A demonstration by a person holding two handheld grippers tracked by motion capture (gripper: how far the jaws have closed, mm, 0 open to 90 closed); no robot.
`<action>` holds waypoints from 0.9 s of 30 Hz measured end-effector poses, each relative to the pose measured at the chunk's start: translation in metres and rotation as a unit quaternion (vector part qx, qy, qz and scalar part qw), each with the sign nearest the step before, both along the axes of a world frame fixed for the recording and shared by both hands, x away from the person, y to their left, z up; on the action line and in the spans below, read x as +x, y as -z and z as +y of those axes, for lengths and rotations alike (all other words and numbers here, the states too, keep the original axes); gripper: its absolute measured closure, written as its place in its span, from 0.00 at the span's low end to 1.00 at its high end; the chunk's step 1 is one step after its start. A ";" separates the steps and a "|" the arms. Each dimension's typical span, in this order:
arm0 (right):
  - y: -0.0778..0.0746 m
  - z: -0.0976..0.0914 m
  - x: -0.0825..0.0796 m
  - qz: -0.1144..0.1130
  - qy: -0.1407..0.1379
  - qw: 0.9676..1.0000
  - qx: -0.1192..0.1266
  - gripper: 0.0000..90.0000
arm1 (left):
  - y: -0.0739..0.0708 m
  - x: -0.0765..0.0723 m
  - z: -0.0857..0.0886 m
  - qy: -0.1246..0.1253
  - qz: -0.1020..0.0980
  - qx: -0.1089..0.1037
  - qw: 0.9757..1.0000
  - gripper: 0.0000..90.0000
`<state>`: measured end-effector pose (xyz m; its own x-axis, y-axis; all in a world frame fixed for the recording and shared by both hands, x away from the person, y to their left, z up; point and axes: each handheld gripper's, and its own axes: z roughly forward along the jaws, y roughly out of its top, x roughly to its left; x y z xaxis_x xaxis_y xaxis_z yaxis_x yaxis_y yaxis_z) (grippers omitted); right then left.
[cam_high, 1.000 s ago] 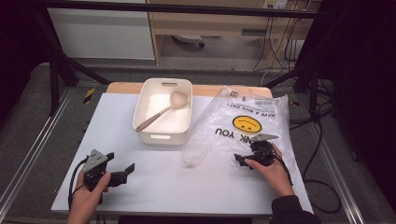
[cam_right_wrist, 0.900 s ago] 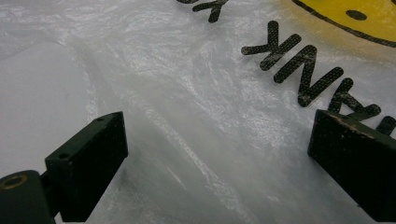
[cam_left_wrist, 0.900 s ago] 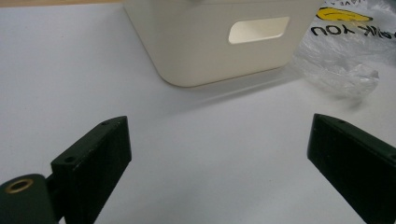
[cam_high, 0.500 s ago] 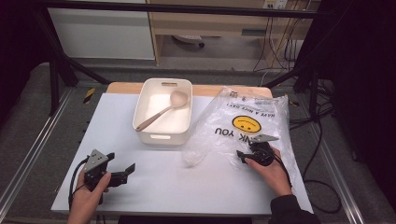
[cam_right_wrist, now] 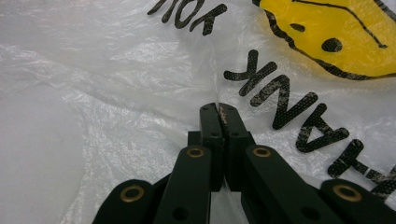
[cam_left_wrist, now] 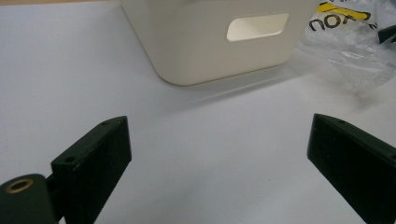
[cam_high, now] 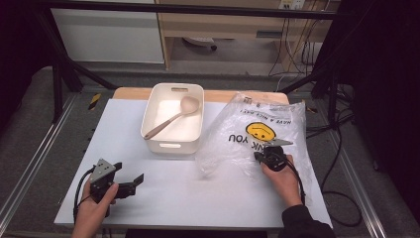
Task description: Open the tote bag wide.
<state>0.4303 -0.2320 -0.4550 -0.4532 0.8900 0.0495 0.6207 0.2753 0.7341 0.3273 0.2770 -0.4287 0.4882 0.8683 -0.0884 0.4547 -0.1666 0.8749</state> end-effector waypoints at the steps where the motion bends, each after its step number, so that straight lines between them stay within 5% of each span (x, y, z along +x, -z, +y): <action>1: -0.001 0.001 0.000 0.005 -0.001 1.000 0.001 1.00 | 0.000 0.000 0.000 0.000 0.000 0.000 1.000 0.07; 13: -0.022 0.022 -0.019 0.023 -0.022 0.999 0.030 1.00 | -0.019 -0.005 -0.012 0.008 -0.021 -0.009 1.000 0.07; 19: -0.027 0.024 -0.021 0.027 -0.027 0.998 0.043 1.00 | -0.035 0.000 -0.050 0.037 -0.031 -0.028 0.998 0.07; 27: -0.028 0.024 -0.021 0.032 -0.031 0.998 0.049 1.00 | -0.035 0.006 -0.120 0.088 -0.034 -0.017 0.995 0.19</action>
<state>0.4091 -0.2076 -0.4266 -0.5008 0.8495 0.1658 0.6515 0.2438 0.7184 0.3335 0.1574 -0.3934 0.6380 0.7661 -0.0777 0.3599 -0.2075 0.9096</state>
